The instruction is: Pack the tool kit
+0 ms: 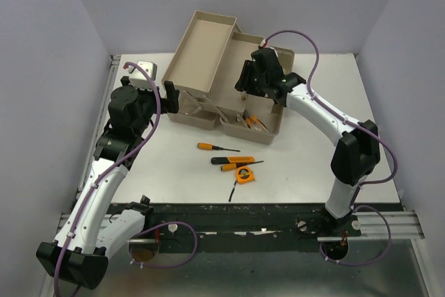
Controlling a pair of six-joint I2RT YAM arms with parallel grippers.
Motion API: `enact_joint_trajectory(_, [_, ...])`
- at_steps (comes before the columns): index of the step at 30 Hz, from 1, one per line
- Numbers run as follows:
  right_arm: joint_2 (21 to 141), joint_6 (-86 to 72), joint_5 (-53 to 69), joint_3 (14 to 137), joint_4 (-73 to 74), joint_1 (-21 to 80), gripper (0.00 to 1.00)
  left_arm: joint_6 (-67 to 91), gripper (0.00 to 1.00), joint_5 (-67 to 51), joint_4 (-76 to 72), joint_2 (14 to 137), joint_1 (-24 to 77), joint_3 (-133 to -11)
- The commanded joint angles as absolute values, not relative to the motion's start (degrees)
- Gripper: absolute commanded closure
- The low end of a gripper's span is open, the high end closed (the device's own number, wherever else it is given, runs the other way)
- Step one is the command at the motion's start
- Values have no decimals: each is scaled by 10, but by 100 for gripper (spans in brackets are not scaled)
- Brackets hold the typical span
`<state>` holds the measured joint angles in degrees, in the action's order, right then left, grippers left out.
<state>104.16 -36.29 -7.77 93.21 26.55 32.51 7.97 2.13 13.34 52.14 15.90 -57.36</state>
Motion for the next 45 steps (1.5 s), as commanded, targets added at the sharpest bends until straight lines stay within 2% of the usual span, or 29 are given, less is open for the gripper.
enact_joint_trajectory(1, [1018,-338,-100,944,272,325,39,76,1,27,127,513,163,-570])
enact_joint_trajectory(7, [895,-216,-8,831,163,339,41,76,1,28,128,515,163,-570])
enact_joint_trajectory(11, [822,-183,-60,788,256,389,36,76,1,25,129,519,163,-570])
enact_joint_trajectory(14, [771,-235,-83,720,308,424,32,76,1,25,129,520,164,-571])
enact_joint_trajectory(18, [727,-297,-169,620,311,524,27,76,1,26,128,526,163,-570])
enact_joint_trajectory(25, [794,-378,-205,558,313,588,20,76,1,25,128,527,164,-570])
enact_joint_trajectory(34, [896,-399,-175,565,299,615,14,70,1,32,128,523,163,-570])
enact_joint_trajectory(45, [974,-432,-181,568,328,622,16,68,1,31,129,525,163,-570])
